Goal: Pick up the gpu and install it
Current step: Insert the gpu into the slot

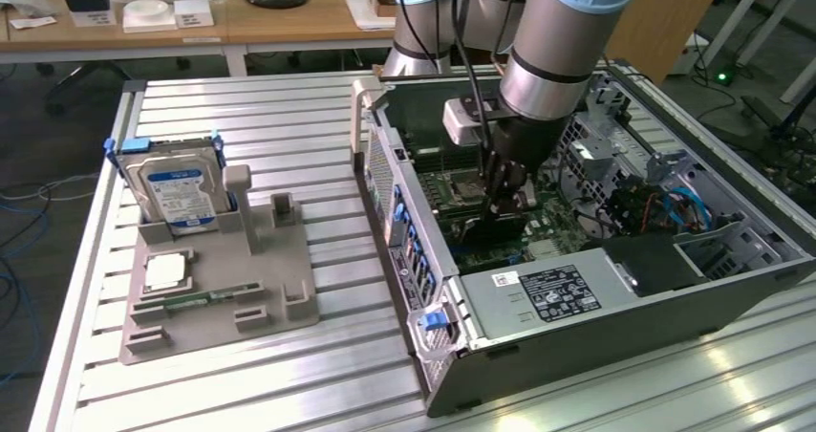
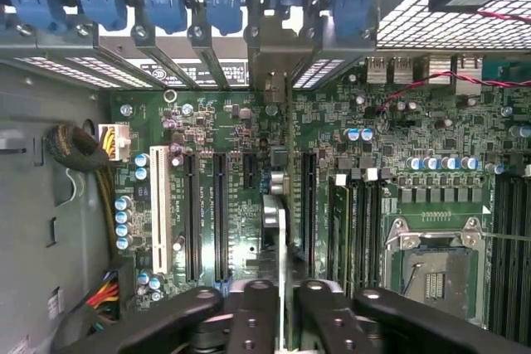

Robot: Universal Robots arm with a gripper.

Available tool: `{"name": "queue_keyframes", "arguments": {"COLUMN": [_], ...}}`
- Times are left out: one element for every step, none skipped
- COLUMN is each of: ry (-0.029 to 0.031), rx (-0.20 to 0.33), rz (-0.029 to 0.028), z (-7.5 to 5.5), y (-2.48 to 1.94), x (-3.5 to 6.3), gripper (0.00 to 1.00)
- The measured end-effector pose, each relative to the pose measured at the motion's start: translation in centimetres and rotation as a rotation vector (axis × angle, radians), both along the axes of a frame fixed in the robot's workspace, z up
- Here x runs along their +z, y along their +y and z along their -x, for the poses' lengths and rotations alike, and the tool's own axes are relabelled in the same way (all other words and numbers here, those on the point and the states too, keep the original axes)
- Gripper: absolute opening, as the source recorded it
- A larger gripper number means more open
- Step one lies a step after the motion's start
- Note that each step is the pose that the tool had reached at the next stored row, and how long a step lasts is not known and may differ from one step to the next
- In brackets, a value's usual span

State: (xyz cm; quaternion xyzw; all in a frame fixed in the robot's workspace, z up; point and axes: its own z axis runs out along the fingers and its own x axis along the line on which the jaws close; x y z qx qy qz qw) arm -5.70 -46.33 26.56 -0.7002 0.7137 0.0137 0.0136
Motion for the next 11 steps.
{"name": "queue_keyframes", "arguments": {"ry": [-0.0009, -0.0026, -0.0038, -0.0050, -0.0072, -0.0087, -0.0087, -0.0088, -0.0088, -0.0087, -0.0087], "rx": [0.000, 0.000, 0.000, 0.000, 0.000, 0.000, 0.000, 0.000, 0.000, 0.000, 0.000], "rz": [0.0001, 0.0001, 0.0002, 0.0001, 0.0001, -0.0002, -0.0001, -0.0001, -0.0002, 0.0000, 0.0000], "z": [0.0, 0.0, 0.0, 0.0, 0.0, 0.1, 0.0, 0.1, 0.1, 0.0, 0.1], "y": [0.00, 0.00, 0.00, 0.00, 0.01, 0.01, 0.01, 0.01, 0.01, 0.01, 0.01], "x": [0.09, 0.33, 0.70, 1.03, 1.21, 1.20, 1.20, 1.21, 1.20, 1.21, 1.21], "gripper": [0.22, 0.15, 0.15, 0.15, 0.15, 0.15, 0.15, 0.15, 0.15, 0.15, 0.15]}}
